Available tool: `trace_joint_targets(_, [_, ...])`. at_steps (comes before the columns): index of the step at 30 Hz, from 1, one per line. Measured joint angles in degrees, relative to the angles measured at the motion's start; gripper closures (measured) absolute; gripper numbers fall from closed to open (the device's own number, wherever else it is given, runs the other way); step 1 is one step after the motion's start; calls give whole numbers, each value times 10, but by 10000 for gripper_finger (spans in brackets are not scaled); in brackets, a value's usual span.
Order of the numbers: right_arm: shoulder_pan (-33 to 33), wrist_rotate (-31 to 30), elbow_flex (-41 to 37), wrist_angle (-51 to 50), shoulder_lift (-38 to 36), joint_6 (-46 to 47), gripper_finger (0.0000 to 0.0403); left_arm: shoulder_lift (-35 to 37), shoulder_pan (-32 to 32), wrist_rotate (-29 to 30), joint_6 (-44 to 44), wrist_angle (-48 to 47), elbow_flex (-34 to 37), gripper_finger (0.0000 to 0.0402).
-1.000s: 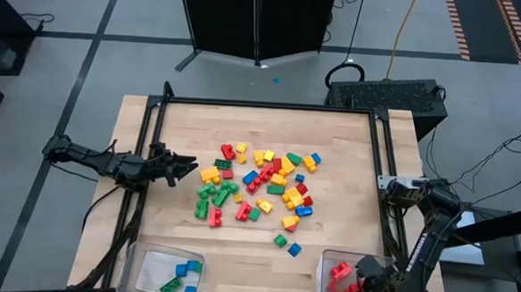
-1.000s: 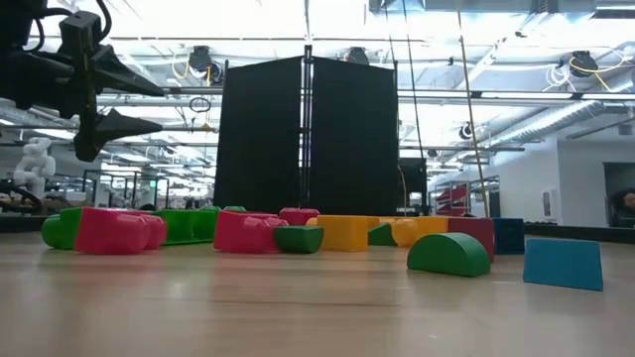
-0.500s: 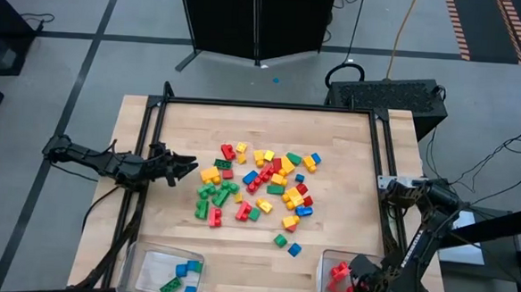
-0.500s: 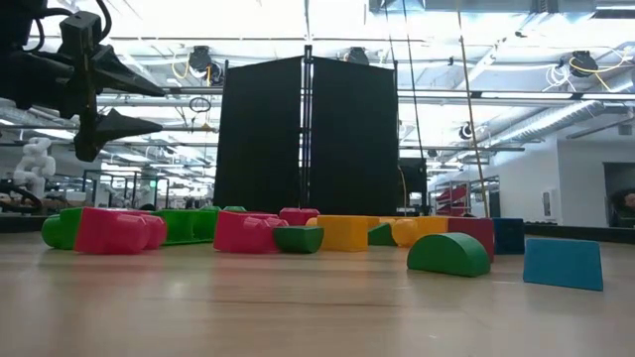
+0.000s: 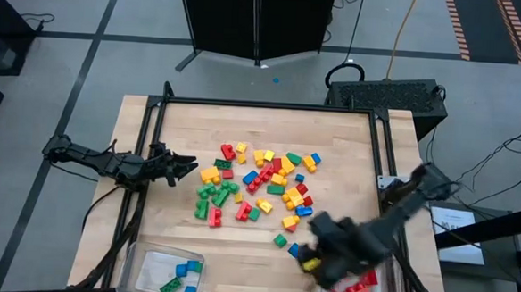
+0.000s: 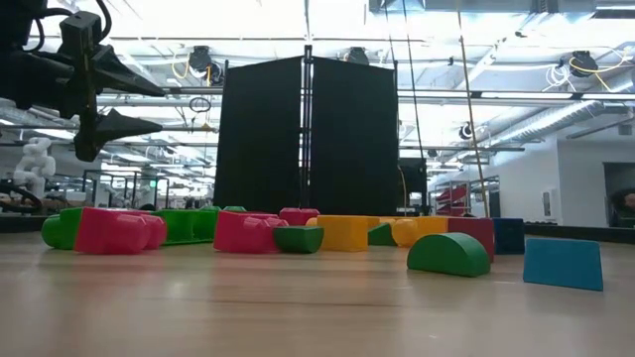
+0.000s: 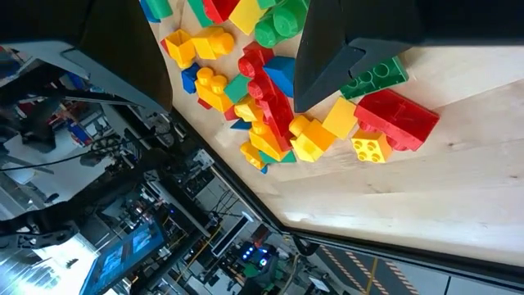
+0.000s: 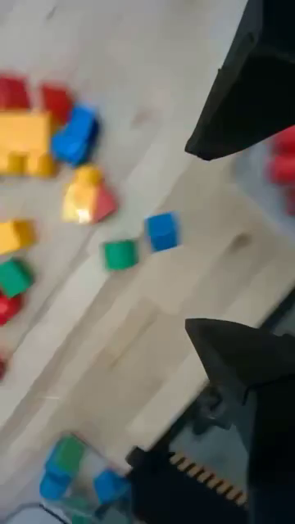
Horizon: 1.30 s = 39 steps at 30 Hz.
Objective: Sort blocks by size
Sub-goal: Put the green half cylindrical block into the left transparent bin
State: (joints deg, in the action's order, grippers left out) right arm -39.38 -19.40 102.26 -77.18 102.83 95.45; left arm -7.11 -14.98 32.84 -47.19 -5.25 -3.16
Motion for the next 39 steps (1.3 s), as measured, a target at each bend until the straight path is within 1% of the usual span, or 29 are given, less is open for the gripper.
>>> trace_joint_targets(2, [36, 25, 0, 43, 30, -48, 80, 0, 0, 0, 0, 0, 0, 146])
trace_joint_targets(5, [72, 72, 0, 106, 80, -118, 80, 0, 0, 0, -1, 0, 0, 146])
trace_joint_targets(10, [104, 124, -1, 122, 151, -181, 80, 0, 0, 0, -1, 0, 0, 146])
trace_joint_targets(18, [126, 135, -1, 126, 212, -260, 80, 0, 0, 0, -1, 0, 0, 146])
trace_joint_targets(26, [150, 135, -1, 133, 248, -328, 81, 0, 0, 0, 0, 0, 0, 146])
trace_joint_targets(32, [159, 139, -1, 134, 263, -351, 81, 0, 0, 0, 0, 0, 0, 146])
trace_joint_targets(34, [159, 148, -2, 139, 266, -350, 82, 0, 0, 0, 0, 0, 0, 146])
trace_joint_targets(39, [159, 167, -18, 165, 268, -344, 101, 0, 0, 0, 1, 0, 0, 146])
